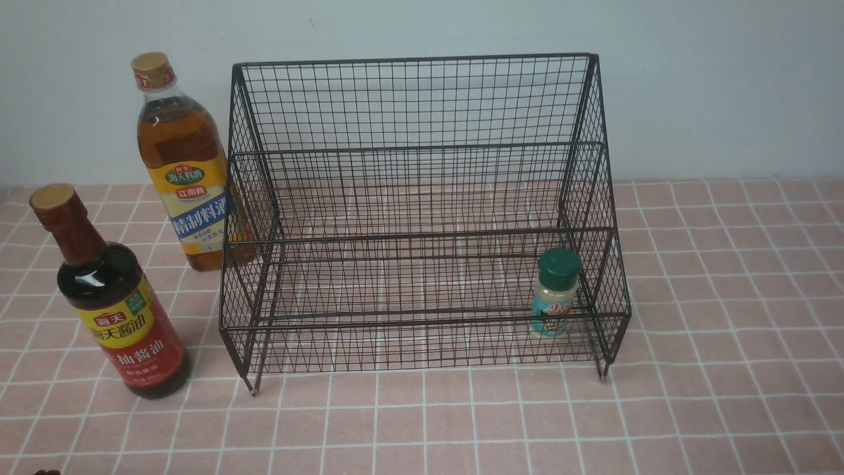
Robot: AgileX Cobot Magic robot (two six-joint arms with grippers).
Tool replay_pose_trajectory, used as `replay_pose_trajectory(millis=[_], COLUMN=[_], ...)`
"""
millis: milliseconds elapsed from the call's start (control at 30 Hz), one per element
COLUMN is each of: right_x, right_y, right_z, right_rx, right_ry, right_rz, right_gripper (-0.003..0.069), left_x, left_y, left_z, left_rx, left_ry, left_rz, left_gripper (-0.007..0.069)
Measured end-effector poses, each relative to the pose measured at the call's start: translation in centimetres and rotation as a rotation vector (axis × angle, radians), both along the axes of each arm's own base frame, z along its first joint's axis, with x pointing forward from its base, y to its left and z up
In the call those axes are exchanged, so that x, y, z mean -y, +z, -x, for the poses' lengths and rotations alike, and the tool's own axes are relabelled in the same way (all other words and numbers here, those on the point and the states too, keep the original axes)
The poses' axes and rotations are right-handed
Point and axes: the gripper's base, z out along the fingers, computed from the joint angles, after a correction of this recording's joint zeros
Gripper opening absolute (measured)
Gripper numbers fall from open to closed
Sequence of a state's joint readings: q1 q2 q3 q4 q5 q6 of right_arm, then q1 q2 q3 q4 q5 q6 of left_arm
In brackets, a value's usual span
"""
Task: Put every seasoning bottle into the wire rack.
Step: Use the left arm to grab the condiment bottle closest to it
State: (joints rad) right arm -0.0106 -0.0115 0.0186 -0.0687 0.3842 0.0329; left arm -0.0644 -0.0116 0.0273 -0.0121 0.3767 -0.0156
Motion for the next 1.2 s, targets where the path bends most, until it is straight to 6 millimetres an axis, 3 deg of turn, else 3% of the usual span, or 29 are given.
replay_pose_trajectory(millis=[200,333,433,600,733,1000,1133,1200], right_x=[0.0,0.0,0.0,0.0,0.0,0.0,0.0,0.0], right_y=[0.0,0.0,0.0,0.0,0.0,0.0,0.0,0.0], right_z=[0.0,0.0,0.0,0.0,0.0,0.0,0.0,0.0], right_rx=[0.0,0.0,0.0,0.0,0.0,0.0,0.0,0.0], right_ry=[0.0,0.0,0.0,0.0,0.0,0.0,0.0,0.0], right_rz=[0.0,0.0,0.0,0.0,0.0,0.0,0.0,0.0], right_gripper=[-0.0012,-0.0012,-0.0012,-0.0012,-0.0012,-0.0012,-0.0012,-0.0012], left_x=[0.1,0.1,-0.2,-0.7,-0.6,0.1,0.4,0.5], left_y=[0.7,2.2,4.2,6.7,8.0,11.6,12.3,12.5], left_z=[-0.2,-0.4,-0.3,0.3,-0.8,-6.3,-9.4,-10.9], left_rx=[0.08,0.245,0.453,0.734,0.663,0.44,0.356,0.319], left_ry=[0.002,0.012,0.034,0.06,0.068,0.039,0.032,0.032], left_rz=[0.033,0.117,0.236,0.294,0.27,0.1,0.071,0.066], left_gripper=[-0.0007,-0.0007,-0.0007,-0.0007,-0.0007,0.0054,0.0171,0.0288])
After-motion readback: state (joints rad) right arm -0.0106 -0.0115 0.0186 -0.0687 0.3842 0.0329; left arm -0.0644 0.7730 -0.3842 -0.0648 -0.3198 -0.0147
